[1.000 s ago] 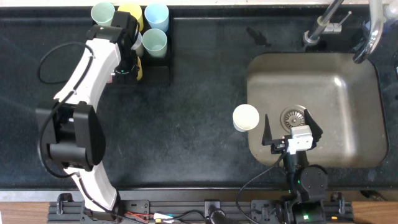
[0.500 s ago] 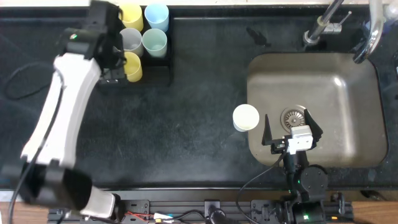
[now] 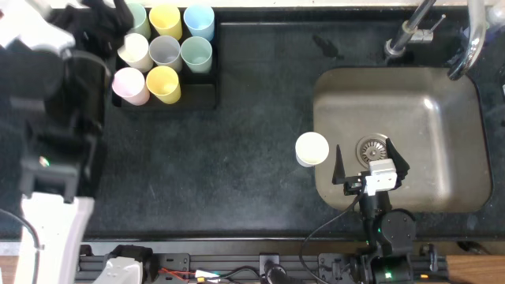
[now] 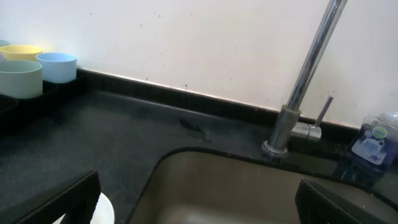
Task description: Store Cups
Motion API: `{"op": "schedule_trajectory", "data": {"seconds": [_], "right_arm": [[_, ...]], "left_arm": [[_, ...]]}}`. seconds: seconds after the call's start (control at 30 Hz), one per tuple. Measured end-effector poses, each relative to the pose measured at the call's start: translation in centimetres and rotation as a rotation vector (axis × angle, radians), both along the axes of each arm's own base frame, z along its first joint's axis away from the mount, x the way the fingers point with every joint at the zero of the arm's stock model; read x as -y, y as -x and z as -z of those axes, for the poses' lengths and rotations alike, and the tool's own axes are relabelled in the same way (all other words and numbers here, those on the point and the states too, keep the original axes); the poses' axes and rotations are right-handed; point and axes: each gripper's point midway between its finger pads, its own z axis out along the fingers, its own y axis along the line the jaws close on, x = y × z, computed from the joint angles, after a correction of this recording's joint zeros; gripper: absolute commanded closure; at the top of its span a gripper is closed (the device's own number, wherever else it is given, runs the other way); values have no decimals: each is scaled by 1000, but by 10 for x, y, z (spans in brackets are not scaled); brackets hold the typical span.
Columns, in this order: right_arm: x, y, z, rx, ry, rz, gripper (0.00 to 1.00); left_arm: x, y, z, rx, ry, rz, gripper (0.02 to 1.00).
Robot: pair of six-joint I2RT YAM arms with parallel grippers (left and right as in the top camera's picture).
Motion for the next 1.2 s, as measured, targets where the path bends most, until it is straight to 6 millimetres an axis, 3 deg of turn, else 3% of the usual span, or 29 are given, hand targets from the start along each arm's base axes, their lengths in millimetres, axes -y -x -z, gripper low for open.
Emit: {"op": "schedule_trajectory", "data": {"seconds": [0.2,0.5,0.73,1.0,1.2], "right_arm": [[0,0,0,-1,1,0,5],[0,0,0,0,0,0,5],[0,0,0,0,0,0,5],[0,0,0,0,0,0,5],[0,0,0,0,0,0,7]], "left_arm": [[6,26,65,48,-279,63,18],[8,91,105,164,-561,91,18],[7,126,157,195,-624,80,18],[9,135,229,122,-634,124,18],[9,139,239,88,-634,135,18]]}}
